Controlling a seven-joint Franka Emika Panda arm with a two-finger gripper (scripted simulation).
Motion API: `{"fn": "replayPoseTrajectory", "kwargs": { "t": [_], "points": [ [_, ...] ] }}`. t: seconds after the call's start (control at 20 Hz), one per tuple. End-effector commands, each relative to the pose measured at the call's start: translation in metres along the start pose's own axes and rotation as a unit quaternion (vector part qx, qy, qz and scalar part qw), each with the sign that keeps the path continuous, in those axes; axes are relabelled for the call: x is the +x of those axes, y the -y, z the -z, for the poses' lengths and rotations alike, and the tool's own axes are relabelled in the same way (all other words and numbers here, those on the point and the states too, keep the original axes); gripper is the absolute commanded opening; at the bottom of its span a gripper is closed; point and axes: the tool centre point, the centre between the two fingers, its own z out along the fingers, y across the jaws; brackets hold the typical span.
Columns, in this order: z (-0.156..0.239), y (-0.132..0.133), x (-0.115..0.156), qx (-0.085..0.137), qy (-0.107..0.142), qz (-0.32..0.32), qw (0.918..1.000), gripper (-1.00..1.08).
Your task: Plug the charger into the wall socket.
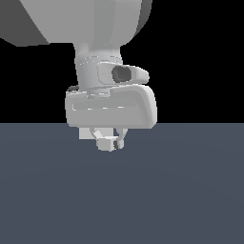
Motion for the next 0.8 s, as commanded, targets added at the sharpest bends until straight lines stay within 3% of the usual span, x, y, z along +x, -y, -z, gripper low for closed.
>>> {"fn": "replayPoseTrajectory", "kwargs": {
  "t": [0.0, 0.3, 0.75],
  "points": [
    [0.005, 0.006, 0.004, 0.008, -0.001, 0.034, 0.9994, -1.00],
    [0.017, 0.020, 0.012, 0.025, -0.001, 0.110, 0.9936, -1.00],
    [0.033, 0.040, 0.017, 0.048, 0.001, 0.209, 0.9766, -1.00]
  ]
}}
